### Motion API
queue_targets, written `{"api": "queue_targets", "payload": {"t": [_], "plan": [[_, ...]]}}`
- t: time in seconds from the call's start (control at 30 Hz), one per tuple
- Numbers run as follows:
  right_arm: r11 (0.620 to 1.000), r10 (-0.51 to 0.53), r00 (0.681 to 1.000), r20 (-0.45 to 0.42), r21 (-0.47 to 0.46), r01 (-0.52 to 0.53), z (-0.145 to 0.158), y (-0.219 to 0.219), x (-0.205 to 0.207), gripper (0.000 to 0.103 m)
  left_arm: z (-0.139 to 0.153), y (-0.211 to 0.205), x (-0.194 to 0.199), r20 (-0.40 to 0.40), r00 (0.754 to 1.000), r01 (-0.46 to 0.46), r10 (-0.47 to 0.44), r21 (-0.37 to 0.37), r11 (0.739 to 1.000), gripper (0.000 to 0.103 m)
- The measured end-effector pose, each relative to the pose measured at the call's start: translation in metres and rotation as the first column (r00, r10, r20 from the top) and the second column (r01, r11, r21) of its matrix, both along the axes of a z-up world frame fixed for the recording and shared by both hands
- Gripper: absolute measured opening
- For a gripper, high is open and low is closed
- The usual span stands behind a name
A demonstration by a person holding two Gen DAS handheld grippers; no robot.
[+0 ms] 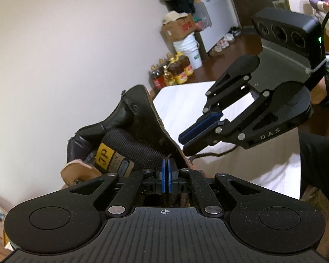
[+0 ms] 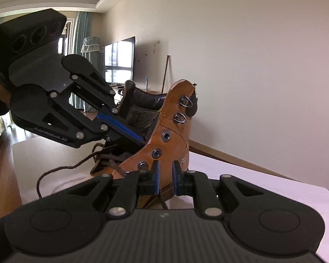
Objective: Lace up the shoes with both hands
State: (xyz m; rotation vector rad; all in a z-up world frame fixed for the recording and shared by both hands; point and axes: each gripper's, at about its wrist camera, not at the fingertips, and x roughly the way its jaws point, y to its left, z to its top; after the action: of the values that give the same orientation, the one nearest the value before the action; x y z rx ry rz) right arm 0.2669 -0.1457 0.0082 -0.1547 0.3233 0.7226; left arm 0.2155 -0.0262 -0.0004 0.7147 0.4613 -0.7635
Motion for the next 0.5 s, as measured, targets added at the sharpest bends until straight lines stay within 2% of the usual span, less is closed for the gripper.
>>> {"api": "queue_targets", "payload": {"t": [0.2,0.37,0.5], "plan": [[1.000,0.026,0.999,0.035,-0.018,-0.025,0.000,0.002,-0.001,0.013,0.000,-0.006,0.001,0.004,0.999,0.033,-0.033,0.063,0.997,0.004],[0.993,0.093,0.990,0.102,-0.088,-0.084,0.001,0.004,-0.003,0.013,0.002,-0.013,0.001,0.023,0.996,0.083,-0.086,0.108,0.991,0.003],[0.984,0.130,0.984,0.122,-0.138,-0.113,0.002,0.004,-0.001,0.011,0.001,-0.012,0.001,0.020,0.995,0.095,-0.098,0.115,0.989,0.003]]}}
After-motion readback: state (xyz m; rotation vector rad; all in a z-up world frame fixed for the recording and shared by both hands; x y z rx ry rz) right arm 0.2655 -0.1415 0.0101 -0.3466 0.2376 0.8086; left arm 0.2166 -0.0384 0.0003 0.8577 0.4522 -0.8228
